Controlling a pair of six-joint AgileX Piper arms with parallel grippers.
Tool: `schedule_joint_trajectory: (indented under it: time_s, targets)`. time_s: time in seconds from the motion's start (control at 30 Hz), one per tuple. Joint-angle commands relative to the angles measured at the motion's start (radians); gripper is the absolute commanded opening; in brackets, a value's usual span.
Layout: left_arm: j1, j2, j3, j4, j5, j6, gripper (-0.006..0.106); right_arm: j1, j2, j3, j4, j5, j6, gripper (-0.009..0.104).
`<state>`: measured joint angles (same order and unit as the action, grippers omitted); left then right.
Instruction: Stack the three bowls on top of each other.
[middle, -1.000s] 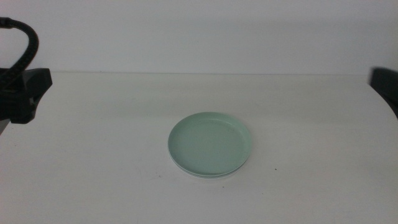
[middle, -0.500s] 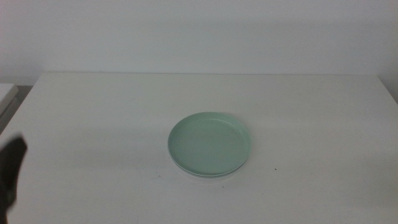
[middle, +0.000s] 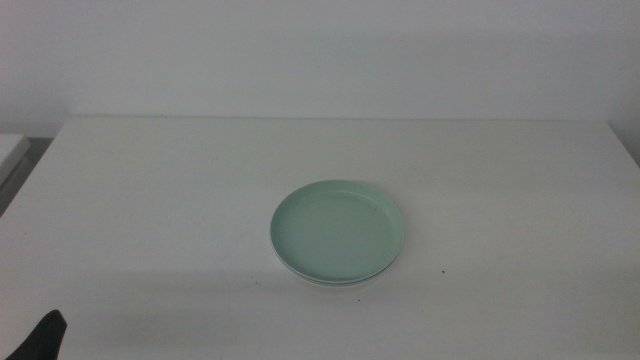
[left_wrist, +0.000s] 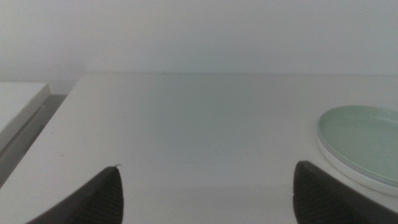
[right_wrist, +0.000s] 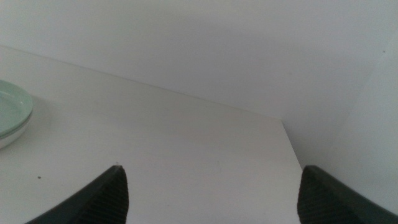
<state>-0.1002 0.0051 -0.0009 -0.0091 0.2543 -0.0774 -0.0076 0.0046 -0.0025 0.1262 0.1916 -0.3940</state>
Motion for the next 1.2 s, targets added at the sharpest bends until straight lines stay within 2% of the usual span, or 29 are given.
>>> schedule_joint_trajectory:
  time_s: [0.0,0.07,0.23,0.33,0.5,0.53,0.57,0.63,0.73,0.8,0.93,1.17]
  targets:
    - [0.001,-0.005,0.001,-0.006,-0.004,-0.002,0.094,-0.004,-0.005,0.003,0.0,-0.004,-0.004,0.092]
    - [0.001,-0.005,0.001,0.002,-0.006,-0.002,0.094,-0.004,-0.005,0.003,0.026,-0.004,-0.004,0.092]
    - [0.001,-0.005,0.001,0.002,-0.011,-0.002,0.094,-0.004,-0.005,0.003,0.149,-0.004,-0.004,0.092]
    - [0.001,-0.005,0.001,0.019,-0.011,-0.002,0.094,-0.004,-0.005,0.003,0.175,-0.004,-0.004,0.092]
    - [0.001,-0.005,0.001,0.019,-0.011,-0.002,0.094,-0.004,-0.005,0.003,0.175,-0.004,-0.004,0.092]
    - [0.001,-0.005,0.001,0.019,-0.011,-0.002,0.094,-0.004,-0.005,0.003,0.166,-0.009,0.002,0.092]
    - [0.001,-0.005,0.001,0.019,-0.011,-0.002,0.094,-0.004,-0.005,0.003,0.138,-0.043,0.077,0.092]
    - [0.001,-0.005,0.001,0.019,-0.011,-0.002,0.094,-0.004,-0.005,0.003,0.123,-0.073,0.223,0.092]
    - [0.001,-0.005,0.001,0.019,-0.011,-0.002,0.094,-0.004,-0.005,0.003,-0.002,-0.111,0.385,0.092]
    - [0.001,-0.005,0.001,0.019,-0.011,-0.002,0.094,-0.004,-0.005,0.003,-0.046,-0.125,0.448,0.092]
    - [0.001,-0.005,0.001,0.019,-0.011,-0.002,0.094,-0.004,-0.005,0.003,-0.019,-0.16,0.455,0.092]
    - [0.001,-0.005,0.001,0.019,-0.011,-0.002,0.094,-0.004,-0.005,0.003,-0.017,-0.171,0.453,0.092]
